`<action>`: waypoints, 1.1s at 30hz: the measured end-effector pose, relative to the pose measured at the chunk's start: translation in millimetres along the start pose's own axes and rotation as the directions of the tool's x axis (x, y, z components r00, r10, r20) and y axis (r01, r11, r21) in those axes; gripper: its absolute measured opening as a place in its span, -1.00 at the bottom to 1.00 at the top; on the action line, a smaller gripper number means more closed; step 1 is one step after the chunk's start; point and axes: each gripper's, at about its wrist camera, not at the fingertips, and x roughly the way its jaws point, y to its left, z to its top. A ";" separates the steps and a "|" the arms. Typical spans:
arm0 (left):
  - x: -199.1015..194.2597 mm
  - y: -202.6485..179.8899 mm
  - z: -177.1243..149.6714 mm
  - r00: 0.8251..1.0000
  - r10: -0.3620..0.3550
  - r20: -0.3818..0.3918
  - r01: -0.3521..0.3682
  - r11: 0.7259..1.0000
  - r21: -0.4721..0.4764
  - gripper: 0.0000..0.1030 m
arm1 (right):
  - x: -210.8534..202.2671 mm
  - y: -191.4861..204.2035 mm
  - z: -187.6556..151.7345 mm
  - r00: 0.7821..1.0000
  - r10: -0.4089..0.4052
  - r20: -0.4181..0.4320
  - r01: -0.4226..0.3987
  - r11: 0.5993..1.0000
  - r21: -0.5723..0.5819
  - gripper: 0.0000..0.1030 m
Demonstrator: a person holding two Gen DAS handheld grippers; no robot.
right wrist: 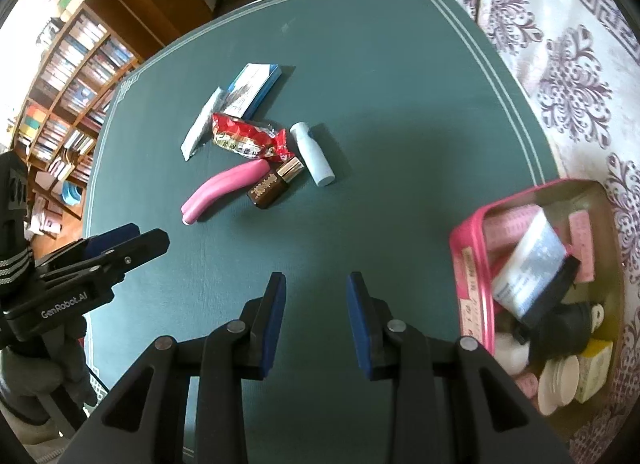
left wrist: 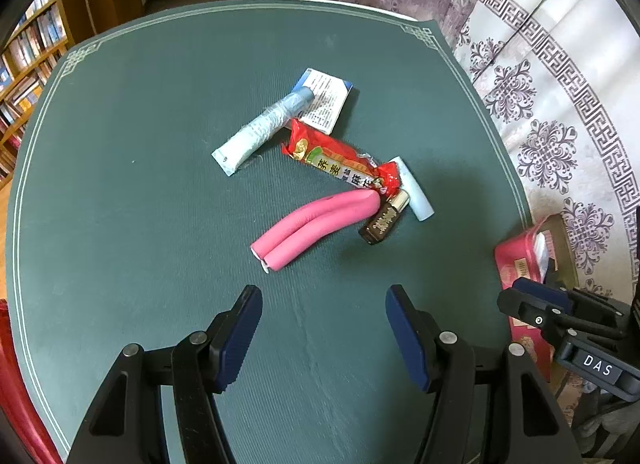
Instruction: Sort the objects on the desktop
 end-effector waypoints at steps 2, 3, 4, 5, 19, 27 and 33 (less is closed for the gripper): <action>5.3 1.6 2.1 1.000 0.003 -0.007 -0.003 1.000 0.002 0.27 | 6.3 0.7 4.4 1.000 0.000 -0.010 0.000 1.000 -0.005 -0.33; 8.1 2.2 3.3 1.000 0.004 -0.010 -0.004 1.000 0.003 0.27 | 9.5 0.7 6.7 1.000 0.000 -0.013 0.000 1.000 -0.006 -0.33; 12.2 3.3 4.8 1.000 0.007 -0.015 -0.007 1.000 0.004 0.27 | 11.9 0.4 8.6 1.000 0.000 -0.016 0.000 1.000 -0.007 -0.33; 14.9 3.8 5.9 1.000 0.008 -0.019 -0.008 1.000 0.004 0.27 | 14.7 0.6 10.8 1.000 0.000 -0.018 0.000 1.000 -0.009 -0.33; 57.0 14.5 17.9 0.998 0.005 -0.057 -0.004 1.000 0.019 0.27 | 57.1 7.6 50.3 0.999 0.002 -0.042 -0.004 0.998 -0.059 -0.33; 59.1 15.8 24.7 0.999 0.032 -0.011 -0.031 0.999 0.041 0.27 | 74.9 2.9 64.7 0.997 -0.029 -0.065 0.024 0.997 -0.077 -0.33; 67.6 21.0 30.7 0.999 0.047 -0.010 -0.047 0.999 0.023 0.27 | 86.6 1.2 73.8 0.997 -0.039 -0.067 0.032 0.994 -0.103 -0.33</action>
